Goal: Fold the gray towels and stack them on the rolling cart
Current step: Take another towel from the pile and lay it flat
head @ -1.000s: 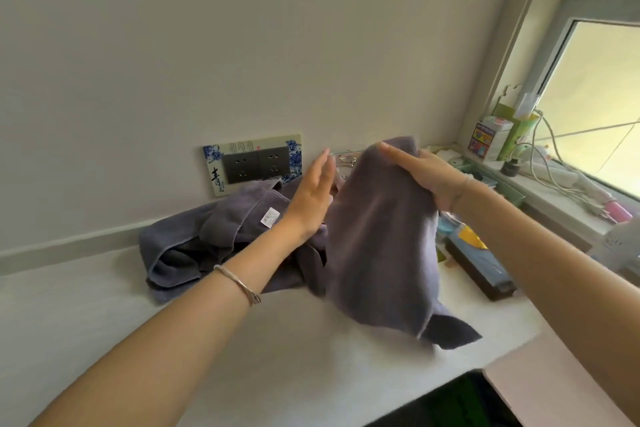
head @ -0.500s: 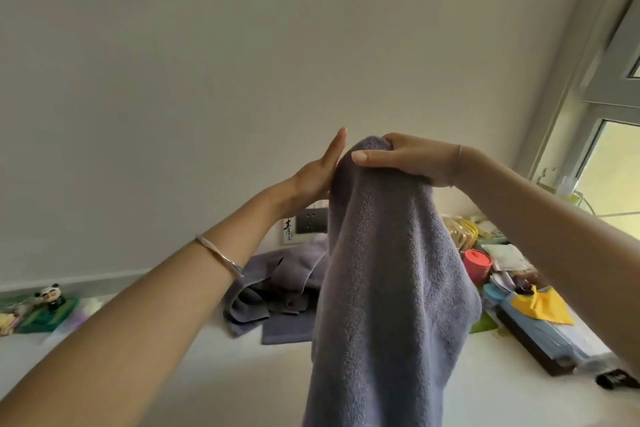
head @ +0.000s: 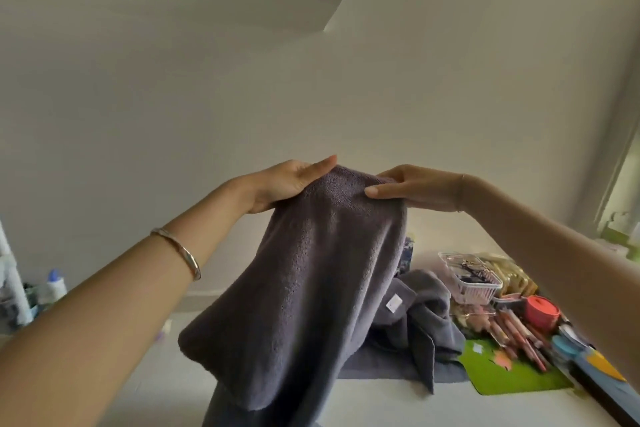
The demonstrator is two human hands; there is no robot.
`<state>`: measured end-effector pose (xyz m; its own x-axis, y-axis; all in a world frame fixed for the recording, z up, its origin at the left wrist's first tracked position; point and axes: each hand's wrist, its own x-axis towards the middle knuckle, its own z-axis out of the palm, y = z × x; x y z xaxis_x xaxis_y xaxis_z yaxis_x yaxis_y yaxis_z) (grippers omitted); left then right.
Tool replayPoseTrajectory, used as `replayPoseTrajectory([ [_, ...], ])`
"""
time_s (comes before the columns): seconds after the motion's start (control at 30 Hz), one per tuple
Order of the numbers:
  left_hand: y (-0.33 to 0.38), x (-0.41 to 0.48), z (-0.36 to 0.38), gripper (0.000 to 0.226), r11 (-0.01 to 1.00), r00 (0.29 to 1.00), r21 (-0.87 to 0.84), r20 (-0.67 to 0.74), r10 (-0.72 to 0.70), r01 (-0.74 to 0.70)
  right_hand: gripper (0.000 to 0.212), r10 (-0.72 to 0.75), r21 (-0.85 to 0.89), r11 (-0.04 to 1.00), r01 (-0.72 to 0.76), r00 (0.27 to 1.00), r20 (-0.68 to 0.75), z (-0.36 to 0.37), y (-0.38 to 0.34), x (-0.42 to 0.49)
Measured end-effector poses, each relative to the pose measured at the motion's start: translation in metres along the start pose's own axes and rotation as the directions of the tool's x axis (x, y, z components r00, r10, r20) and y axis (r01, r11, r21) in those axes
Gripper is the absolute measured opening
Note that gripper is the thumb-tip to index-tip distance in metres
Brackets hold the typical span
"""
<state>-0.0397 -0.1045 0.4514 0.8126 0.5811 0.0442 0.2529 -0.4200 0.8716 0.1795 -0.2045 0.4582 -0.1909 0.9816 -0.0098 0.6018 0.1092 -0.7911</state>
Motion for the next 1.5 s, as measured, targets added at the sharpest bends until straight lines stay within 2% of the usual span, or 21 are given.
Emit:
replayPoseTrajectory([
  [0.03,0.001,-0.005,-0.006,0.055,1.0,1.0,0.008,-0.014,0.001,-0.001,0.064,0.014,-0.066,0.998,-0.012,1.0,0.021,0.001,-0.003,0.003],
  [0.1,0.003,-0.014,-0.019,0.051,1.0,1.0,-0.031,-0.02,-0.002,0.001,0.068,0.014,-0.132,0.991,-0.01,0.999,0.03,0.003,-0.013,0.009],
  [0.17,0.009,-0.023,-0.031,0.051,0.997,0.999,-0.076,0.037,-0.014,0.017,0.053,-0.042,-0.067,0.997,0.04,0.999,-0.031,0.005,-0.024,0.016],
  [0.27,0.025,-0.024,-0.034,0.048,0.997,0.989,0.002,0.123,-0.076,0.076,0.033,-0.128,0.026,0.991,0.131,0.988,-0.081,0.009,-0.039,0.028],
  [0.37,0.025,-0.016,-0.031,0.065,0.986,0.989,0.093,0.041,-0.143,0.138,0.026,-0.083,0.007,0.997,0.083,0.995,0.049,0.016,-0.045,0.035],
  [0.43,0.016,-0.011,-0.031,0.065,0.984,0.989,0.104,-0.02,-0.145,0.146,0.047,0.011,-0.068,0.998,-0.001,0.988,0.157,0.021,-0.039,0.035],
  [0.5,0.005,-0.008,-0.029,0.06,0.989,0.987,0.043,-0.084,-0.14,0.144,0.077,0.11,-0.11,0.99,-0.087,0.968,0.224,0.024,-0.027,0.034],
  [0.53,0.0,-0.008,-0.027,0.057,0.991,0.984,-0.009,-0.116,-0.137,0.137,0.083,0.145,-0.116,0.986,-0.12,0.96,0.24,0.025,-0.019,0.033],
  [0.6,-0.014,-0.008,-0.031,0.054,0.987,0.972,-0.113,-0.189,-0.139,0.119,0.076,0.177,-0.11,0.982,-0.153,0.946,0.271,0.024,-0.003,0.027],
  [0.67,-0.03,-0.01,-0.043,0.055,0.977,0.954,-0.181,-0.253,-0.16,0.116,0.058,0.163,-0.054,0.987,-0.153,0.935,0.316,0.022,0.008,0.017],
  [0.7,-0.038,-0.011,-0.05,0.057,0.977,0.952,-0.162,-0.253,-0.174,0.136,0.045,0.122,0.013,0.991,-0.133,0.938,0.324,0.022,0.013,0.013],
  [0.73,-0.045,-0.013,-0.056,0.06,0.98,0.956,-0.11,-0.225,-0.188,0.167,0.032,0.058,0.104,0.99,-0.094,0.952,0.301,0.022,0.016,0.011],
  [0.83,-0.051,-0.015,-0.047,0.063,0.969,0.969,0.035,0.037,-0.245,0.244,0.029,-0.044,0.354,0.935,-0.003,0.991,0.123,0.025,0.021,0.016],
  [0.9,-0.049,-0.011,-0.022,0.061,0.964,0.951,0.111,0.17,-0.259,0.243,0.029,-0.049,0.355,0.934,0.023,0.997,0.066,0.031,0.021,0.025],
  [0.97,-0.046,-0.006,-0.001,0.052,0.957,0.935,0.17,0.227,-0.271,0.236,0.032,-0.037,0.277,0.961,0.012,0.996,0.085,0.037,0.024,0.032],
  [1.07,-0.052,0.0,0.008,0.044,0.957,0.922,0.105,0.259,-0.287,0.269,0.053,0.044,0.213,0.974,-0.08,0.985,0.169,0.041,0.034,0.031],
  [1.17,-0.059,0.005,0.007,0.042,0.961,0.939,-0.048,0.229,-0.255,0.272,0.075,0.152,0.152,0.966,-0.208,0.937,0.315,0.047,0.056,0.018],
  [1.3,-0.067,0.007,0.009,0.032,0.947,0.944,-0.154,0.223,-0.245,0.282,0.089,0.243,0.166,0.927,-0.336,0.876,0.417,0.054,0.078,-0.002],
  [1.4,-0.066,0.004,0.006,0.026,0.945,0.933,-0.155,0.264,-0.242,0.289,0.089,0.217,0.282,0.896,-0.343,0.893,0.395,0.044,0.085,-0.018],
  [1.5,-0.062,0.001,-0.001,0.025,0.944,0.939,-0.215,0.293,-0.181,0.249,0.092,0.123,0.379,0.897,-0.227,0.952,0.279,0.032,0.082,-0.023],
])
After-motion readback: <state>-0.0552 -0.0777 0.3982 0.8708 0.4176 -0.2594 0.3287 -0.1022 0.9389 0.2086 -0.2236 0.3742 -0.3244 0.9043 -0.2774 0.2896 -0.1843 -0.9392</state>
